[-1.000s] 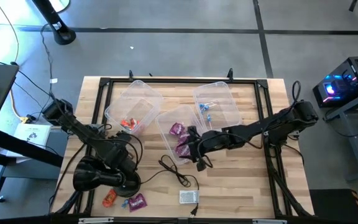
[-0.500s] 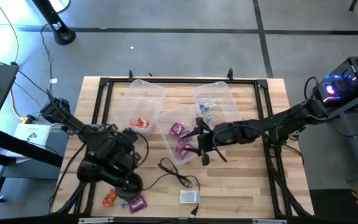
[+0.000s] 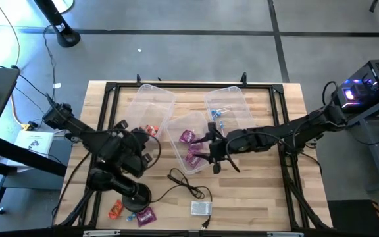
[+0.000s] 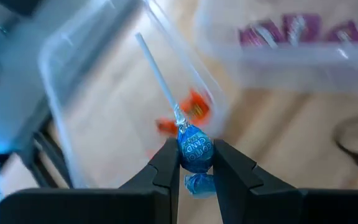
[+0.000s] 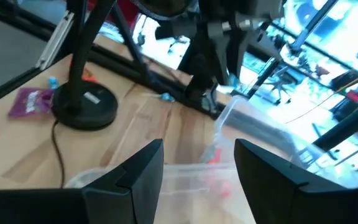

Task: Sort candy
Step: Put the blue candy into the right transparent bin

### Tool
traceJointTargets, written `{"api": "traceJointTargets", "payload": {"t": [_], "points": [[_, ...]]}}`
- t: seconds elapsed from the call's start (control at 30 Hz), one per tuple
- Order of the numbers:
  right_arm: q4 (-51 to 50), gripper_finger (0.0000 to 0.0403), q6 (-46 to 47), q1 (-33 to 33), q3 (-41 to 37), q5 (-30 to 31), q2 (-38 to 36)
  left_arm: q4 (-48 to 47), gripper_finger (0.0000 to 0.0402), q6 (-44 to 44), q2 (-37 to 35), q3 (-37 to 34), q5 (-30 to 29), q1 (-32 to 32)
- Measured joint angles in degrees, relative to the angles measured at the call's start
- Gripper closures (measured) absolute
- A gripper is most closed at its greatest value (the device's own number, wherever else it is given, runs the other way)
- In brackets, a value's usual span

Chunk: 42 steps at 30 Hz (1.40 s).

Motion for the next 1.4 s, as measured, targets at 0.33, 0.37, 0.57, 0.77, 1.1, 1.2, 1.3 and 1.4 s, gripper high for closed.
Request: {"api": "traceJointTargets", "payload": {"t": [0.33,0.37,0.57,0.77,1.1,1.2,1.3,1.4], "points": [[-1.18,0.0210,-5.84,0.99,3.74,4.44,-4.09,16.01,0.0343,27.46,0.00,0.26,-11.92,11.45],[-1.16,0.0210,-6.55,1.19,4.01,4.96,-4.95,20.09,0.0343,32.35,0.00,0.26,-11.92,12.69],[-1.38,0.0210,-7.37,3.02,5.38,5.84,-11.45,50.70,0.0343,63.92,0.02,0.24,-2.74,20.79],[-3.19,0.0210,-6.83,5.58,5.38,5.88,-17.10,76.03,0.0343,76.04,1.35,0.24,18.80,30.50],[-6.25,0.0210,-6.83,8.26,5.38,9.33,-18.97,95.29,0.0343,72.58,13.00,0.20,42.44,41.93],[-7.40,0.0210,-6.81,8.26,5.38,9.94,-18.95,99.89,0.0343,72.55,17.30,0.79,44.42,43.55],[-7.67,0.0210,-6.72,8.26,5.36,10.18,-18.95,98.45,0.0343,71.81,21.68,4.68,45.17,44.65],[-7.69,0.0210,-6.61,8.26,5.36,10.18,-18.95,95.72,0.0333,69.77,25.68,8.80,44.92,45.31]]}}
